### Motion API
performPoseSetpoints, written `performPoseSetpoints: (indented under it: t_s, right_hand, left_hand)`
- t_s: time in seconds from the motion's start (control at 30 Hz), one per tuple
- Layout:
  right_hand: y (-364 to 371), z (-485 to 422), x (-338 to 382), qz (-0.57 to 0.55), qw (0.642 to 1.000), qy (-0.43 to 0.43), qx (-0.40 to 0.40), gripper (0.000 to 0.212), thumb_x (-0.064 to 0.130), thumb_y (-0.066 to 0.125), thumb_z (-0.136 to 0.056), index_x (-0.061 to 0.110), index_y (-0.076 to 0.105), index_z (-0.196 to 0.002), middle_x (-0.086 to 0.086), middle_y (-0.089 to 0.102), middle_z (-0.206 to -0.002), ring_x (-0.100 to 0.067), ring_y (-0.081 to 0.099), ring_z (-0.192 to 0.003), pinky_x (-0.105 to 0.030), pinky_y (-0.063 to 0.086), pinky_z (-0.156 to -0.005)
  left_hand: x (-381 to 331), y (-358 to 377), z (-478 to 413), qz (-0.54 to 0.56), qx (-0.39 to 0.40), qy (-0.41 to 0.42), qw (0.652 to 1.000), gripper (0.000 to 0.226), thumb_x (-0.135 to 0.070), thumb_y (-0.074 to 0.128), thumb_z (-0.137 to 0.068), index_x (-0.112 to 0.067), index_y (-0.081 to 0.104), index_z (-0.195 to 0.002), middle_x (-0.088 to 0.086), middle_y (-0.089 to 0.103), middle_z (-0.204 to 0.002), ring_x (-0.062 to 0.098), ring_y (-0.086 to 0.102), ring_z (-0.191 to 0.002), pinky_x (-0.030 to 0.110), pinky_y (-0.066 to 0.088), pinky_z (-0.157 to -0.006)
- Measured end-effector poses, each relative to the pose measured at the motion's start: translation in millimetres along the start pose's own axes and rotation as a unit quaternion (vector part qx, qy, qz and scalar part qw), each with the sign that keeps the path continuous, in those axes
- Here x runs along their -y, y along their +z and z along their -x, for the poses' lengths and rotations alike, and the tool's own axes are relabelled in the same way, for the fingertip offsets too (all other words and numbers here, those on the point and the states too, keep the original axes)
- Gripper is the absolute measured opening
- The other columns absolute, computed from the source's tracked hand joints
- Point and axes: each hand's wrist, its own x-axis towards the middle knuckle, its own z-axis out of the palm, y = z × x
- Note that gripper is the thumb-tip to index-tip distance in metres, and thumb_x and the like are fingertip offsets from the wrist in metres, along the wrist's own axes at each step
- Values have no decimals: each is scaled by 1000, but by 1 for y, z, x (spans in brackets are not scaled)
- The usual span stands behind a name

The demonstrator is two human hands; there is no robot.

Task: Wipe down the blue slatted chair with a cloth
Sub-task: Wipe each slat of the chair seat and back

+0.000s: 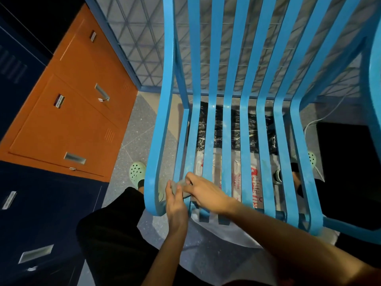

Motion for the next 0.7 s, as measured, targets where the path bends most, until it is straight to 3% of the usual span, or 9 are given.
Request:
performPoseSetpoints:
  t_s: [0.07, 0.17, 0.23, 0.3, 0.43, 0.53, 0.6, 0.7]
  right_hand:
    - [-9, -8, -11, 28, 999, 10, -24, 16, 39, 39, -95, 26, 48, -98, 0, 48, -94, -16, 43, -81, -37, 34, -71]
    - [-18, -13, -12, 35, 997, 50, -46, 27, 47, 44, -94, 20, 45, -90, -5, 50, -80, -18, 45, -70, -43, 37, -65]
    - [-12, -8, -4, 12, 998, 46, -28, 15, 36, 44, -98, 22, 50, -100, -4, 46, -85, -17, 45, -71, -37, 38, -63]
    - [-10, 0, 7, -15, 999, 47, 14, 17, 20, 43, -100, 17, 52, -114, 0, 39, -92, -15, 41, -77, -33, 34, -65]
    - [-16, 4, 9, -15, 998, 18, 64, 14, 19, 39, -103, 24, 50, -99, 3, 38, -89, -8, 32, -74, -23, 29, -64]
    - [-12, -3, -12, -31, 999, 31, 27, 26, 15, 41, -101, 10, 55, -122, -8, 51, -108, -13, 36, -89, -31, 34, -78]
    - [-17, -14, -21, -28, 997, 65, 12, 29, 20, 40, -102, 13, 56, -125, -9, 51, -109, -22, 44, -90, -38, 38, -78]
    - [-23, -26, -22, -11, 994, 105, 15, 36, 6, 43, -97, 13, 55, -130, -16, 48, -115, -33, 50, -94, -42, 40, -75]
  left_hand:
    - [-3, 2, -4, -5, 3, 6, 1000, 51, -29, 37, -103, -21, 23, -151, -4, 35, -145, 12, 31, -135, 23, 24, -105]
    - [-5, 8, -15, -17, 10, 10, 1000, 52, -33, 34, -104, -22, 20, -152, -4, 32, -150, 14, 26, -140, 27, 21, -110]
    - [-6, 13, -23, -37, 11, 10, 999, 50, -34, 32, -104, -23, 21, -152, -1, 27, -156, 18, 25, -143, 32, 20, -113]
    - [-5, 17, -35, -38, 2, 0, 999, 48, -35, 32, -104, -24, 26, -151, 0, 30, -155, 19, 29, -141, 35, 22, -116]
    - [-2, 21, -54, 16, -10, -55, 998, 41, -37, 35, -103, -24, 43, -141, 4, 47, -143, 20, 46, -129, 45, 34, -112]
    - [-2, 22, -55, 6, -5, -56, 998, 39, -30, 33, -104, -19, 45, -140, 3, 48, -142, 20, 45, -129, 41, 32, -114]
    - [-3, 22, -55, 7, -5, -48, 999, 40, -30, 32, -105, -16, 43, -141, 4, 47, -141, 20, 44, -129, 35, 31, -113]
    - [-1, 22, -60, 28, -4, -74, 997, 43, -33, 30, -105, -15, 41, -142, -2, 47, -133, 15, 44, -123, 27, 30, -106]
